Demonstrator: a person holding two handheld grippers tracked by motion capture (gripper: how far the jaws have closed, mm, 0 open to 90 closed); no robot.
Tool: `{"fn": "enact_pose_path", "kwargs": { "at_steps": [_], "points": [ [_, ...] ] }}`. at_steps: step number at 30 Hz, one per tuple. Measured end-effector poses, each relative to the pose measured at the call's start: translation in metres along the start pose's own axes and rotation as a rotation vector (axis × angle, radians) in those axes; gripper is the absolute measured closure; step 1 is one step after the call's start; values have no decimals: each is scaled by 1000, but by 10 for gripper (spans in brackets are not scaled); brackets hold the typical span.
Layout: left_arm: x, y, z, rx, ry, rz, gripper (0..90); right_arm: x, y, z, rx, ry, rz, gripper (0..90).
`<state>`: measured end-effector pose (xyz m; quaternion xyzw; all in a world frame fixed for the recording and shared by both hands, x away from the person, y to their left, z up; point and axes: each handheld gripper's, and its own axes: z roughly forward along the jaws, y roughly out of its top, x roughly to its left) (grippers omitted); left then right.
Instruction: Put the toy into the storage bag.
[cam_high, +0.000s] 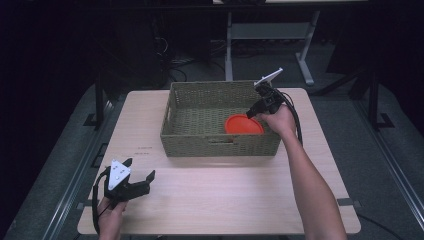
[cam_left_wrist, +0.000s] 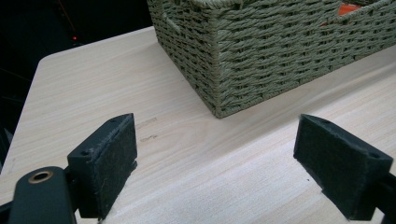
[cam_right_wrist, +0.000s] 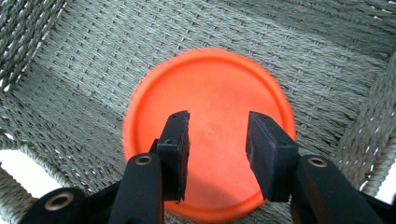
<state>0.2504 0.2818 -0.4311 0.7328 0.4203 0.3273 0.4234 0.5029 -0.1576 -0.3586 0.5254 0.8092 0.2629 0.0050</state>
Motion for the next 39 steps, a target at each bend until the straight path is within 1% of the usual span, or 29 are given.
{"fn": "enact_pose_path", "kwargs": {
  "at_steps": [5, 9, 11, 14, 15, 17, 20, 21, 23, 24, 26, 28, 33, 37, 39],
  "points": [
    [0, 0, 0, 0, 1, 0, 128, 3, -1, -2, -2, 13, -9, 571],
    [0, 0, 0, 2, 2, 1, 128, 6, -3, -5, -5, 37, -22, 529],
    [0, 0, 0, 1, 3, 0, 128, 7, -5, -6, -19, 48, -26, 508],
    [0, 0, 0, 8, -1, 6, 128, 7, -7, -8, -21, 59, -27, 473],
    [0, 0, 0, 4, 2, 1, 128, 7, -8, -9, -25, 64, -21, 460],
    [0, 0, -1, -3, 3, -4, 128, 6, -11, -12, -41, 83, -16, 442],
    [0, 0, 0, 7, 0, 3, 128, 6, -15, -16, -56, 115, -24, 400],
    [-1, 0, 0, 5, 0, 1, 128, 7, -16, -18, -52, 117, -26, 385],
    [-1, 0, 0, 3, -1, 8, 128, 7, -18, -20, -48, 123, -29, 378],
    [-2, 0, 0, 4, -2, 11, 128, 7, -19, -21, -57, 129, -36, 375],
    [-1, 0, 0, 3, -1, 10, 128, 7, -23, -24, -74, 147, -33, 359],
    [-1, 0, 0, 6, 2, 5, 128, 7, -24, -26, -80, 150, -35, 348],
    [-1, 0, -1, 7, 3, 4, 128, 6, -30, -31, -104, 192, -29, 331],
    [-2, 0, 0, 3, -1, 11, 128, 7, -34, -35, -103, 208, -29, 311],
    [-2, 0, 0, 5, -2, 13, 128, 8, -36, -39, -127, 225, -33, 311]
  ]
}}
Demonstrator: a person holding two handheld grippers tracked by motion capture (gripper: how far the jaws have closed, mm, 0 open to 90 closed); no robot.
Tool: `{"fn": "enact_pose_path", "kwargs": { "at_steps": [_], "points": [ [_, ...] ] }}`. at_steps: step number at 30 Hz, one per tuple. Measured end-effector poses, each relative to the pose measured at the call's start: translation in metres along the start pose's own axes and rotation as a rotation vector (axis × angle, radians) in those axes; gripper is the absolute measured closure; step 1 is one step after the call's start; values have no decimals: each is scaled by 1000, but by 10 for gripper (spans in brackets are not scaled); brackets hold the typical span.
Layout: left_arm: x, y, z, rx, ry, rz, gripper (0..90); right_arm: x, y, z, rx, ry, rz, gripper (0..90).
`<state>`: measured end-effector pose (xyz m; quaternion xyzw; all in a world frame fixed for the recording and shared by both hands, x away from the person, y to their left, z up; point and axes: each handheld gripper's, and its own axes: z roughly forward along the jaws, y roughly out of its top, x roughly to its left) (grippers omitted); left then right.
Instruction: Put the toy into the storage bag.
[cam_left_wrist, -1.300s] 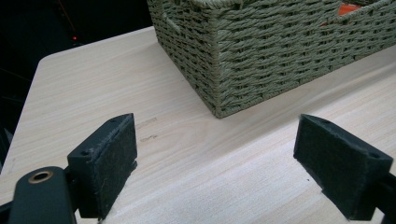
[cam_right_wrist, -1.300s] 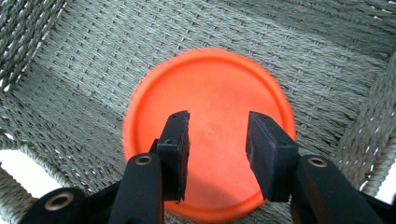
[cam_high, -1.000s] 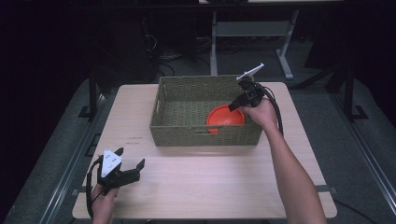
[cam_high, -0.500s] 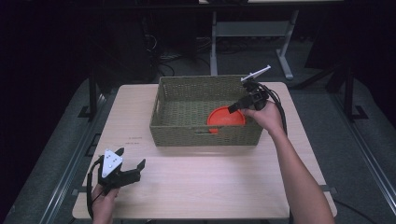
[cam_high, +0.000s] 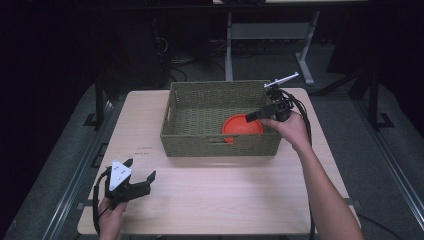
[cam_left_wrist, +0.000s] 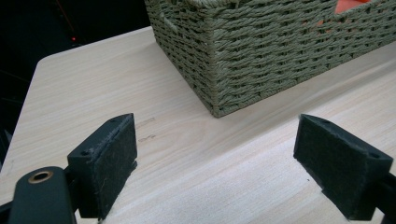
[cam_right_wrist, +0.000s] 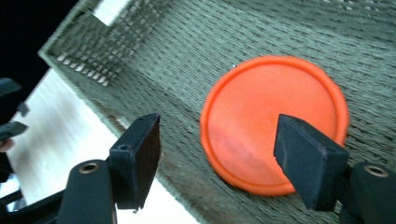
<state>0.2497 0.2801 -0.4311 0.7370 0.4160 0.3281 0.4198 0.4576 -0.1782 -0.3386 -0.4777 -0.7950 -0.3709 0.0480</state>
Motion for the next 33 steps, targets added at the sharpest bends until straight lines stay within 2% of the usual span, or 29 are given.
{"fn": "enact_pose_path", "kwargs": {
  "at_steps": [8, 25, 33],
  "points": [
    [0, 0, -1, -2, 3, -4, 128, 8, -5, -12, -20, 9, -22, 285],
    [0, 0, -1, 2, 2, 4, 129, 15, -22, -33, -52, 42, -56, 269],
    [-1, 0, -1, 2, 1, 6, 128, 22, -35, -42, -60, 52, -84, 269]
  ]
}}
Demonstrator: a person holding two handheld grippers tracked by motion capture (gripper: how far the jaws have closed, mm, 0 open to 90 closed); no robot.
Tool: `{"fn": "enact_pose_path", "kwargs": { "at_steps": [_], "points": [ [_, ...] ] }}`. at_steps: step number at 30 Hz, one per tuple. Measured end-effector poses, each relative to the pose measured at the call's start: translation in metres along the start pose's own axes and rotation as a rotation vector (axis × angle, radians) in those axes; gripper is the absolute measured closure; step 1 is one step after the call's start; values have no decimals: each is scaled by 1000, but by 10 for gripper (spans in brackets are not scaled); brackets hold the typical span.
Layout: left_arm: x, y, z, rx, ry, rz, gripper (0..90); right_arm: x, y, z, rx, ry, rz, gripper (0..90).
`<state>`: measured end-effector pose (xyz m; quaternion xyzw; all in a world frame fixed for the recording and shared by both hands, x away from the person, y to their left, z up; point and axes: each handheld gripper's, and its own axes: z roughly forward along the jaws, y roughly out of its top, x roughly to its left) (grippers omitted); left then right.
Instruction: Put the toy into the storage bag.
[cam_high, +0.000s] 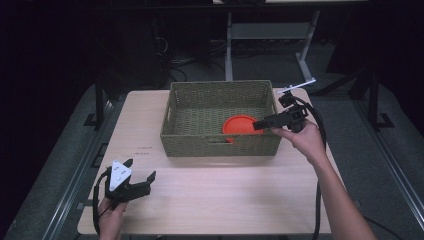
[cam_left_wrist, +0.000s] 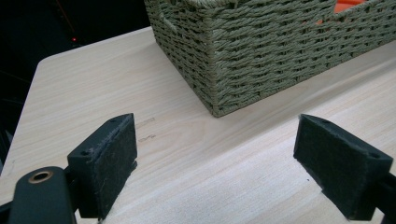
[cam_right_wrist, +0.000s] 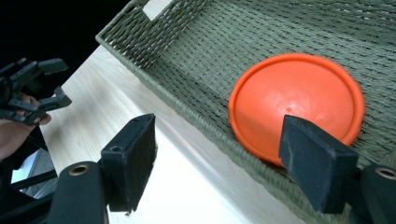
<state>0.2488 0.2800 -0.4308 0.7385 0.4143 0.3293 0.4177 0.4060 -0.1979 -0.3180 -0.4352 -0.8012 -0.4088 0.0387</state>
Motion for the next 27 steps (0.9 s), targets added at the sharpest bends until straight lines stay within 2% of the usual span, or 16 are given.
{"fn": "enact_pose_path", "kwargs": {
  "at_steps": [9, 20, 27],
  "points": [
    [-1, 0, 0, -5, 0, -1, 128, 11, -16, -10, -17, 12, -31, 252],
    [-1, 0, 0, -6, 1, -1, 128, 15, -40, -22, -41, 29, -41, 244],
    [-2, 0, -1, -5, 2, -3, 128, 19, -58, -30, -46, 22, -49, 236]
  ]
}}
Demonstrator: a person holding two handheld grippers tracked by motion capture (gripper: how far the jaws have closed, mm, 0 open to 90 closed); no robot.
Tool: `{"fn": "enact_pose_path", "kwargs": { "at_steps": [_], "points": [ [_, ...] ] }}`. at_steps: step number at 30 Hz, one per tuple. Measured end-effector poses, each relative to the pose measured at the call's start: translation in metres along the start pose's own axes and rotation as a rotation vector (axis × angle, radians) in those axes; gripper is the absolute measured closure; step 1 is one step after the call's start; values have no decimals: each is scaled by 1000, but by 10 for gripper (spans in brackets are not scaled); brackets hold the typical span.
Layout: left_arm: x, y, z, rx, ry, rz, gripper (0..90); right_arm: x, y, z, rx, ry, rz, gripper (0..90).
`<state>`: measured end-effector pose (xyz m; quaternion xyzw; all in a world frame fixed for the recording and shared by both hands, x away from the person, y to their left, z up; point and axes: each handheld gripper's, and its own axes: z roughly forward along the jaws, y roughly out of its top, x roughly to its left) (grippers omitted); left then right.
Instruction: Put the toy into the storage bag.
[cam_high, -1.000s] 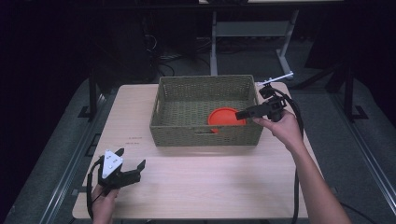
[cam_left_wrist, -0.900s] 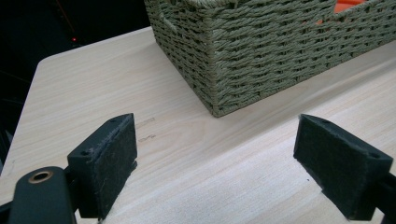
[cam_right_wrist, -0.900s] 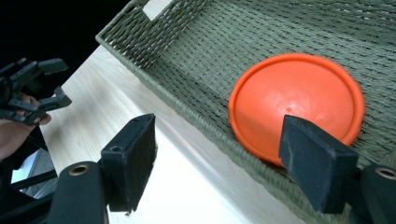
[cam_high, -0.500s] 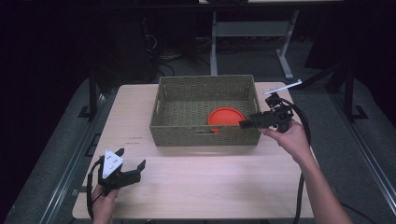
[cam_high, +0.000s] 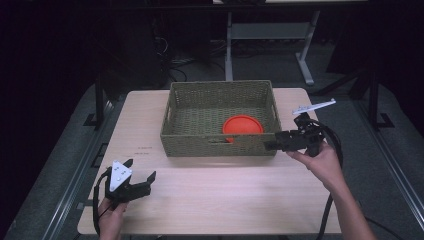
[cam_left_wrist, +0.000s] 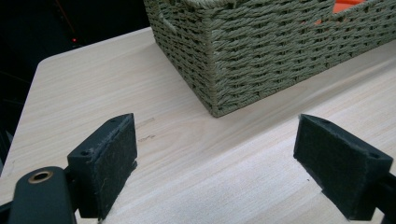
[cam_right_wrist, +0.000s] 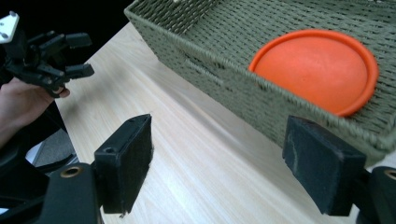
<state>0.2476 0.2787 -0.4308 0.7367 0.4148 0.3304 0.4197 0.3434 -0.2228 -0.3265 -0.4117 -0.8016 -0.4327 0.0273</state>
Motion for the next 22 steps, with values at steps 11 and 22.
{"fn": "enact_pose_path", "kwargs": {
  "at_steps": [11, 22],
  "points": [
    [-1, 0, 0, 3, -2, 7, 128, 9, -33, -10, -27, -19, -45, 234],
    [-2, 0, 2, 1, -6, 10, 128, 15, -85, -15, -105, -42, -107, 216]
  ]
}}
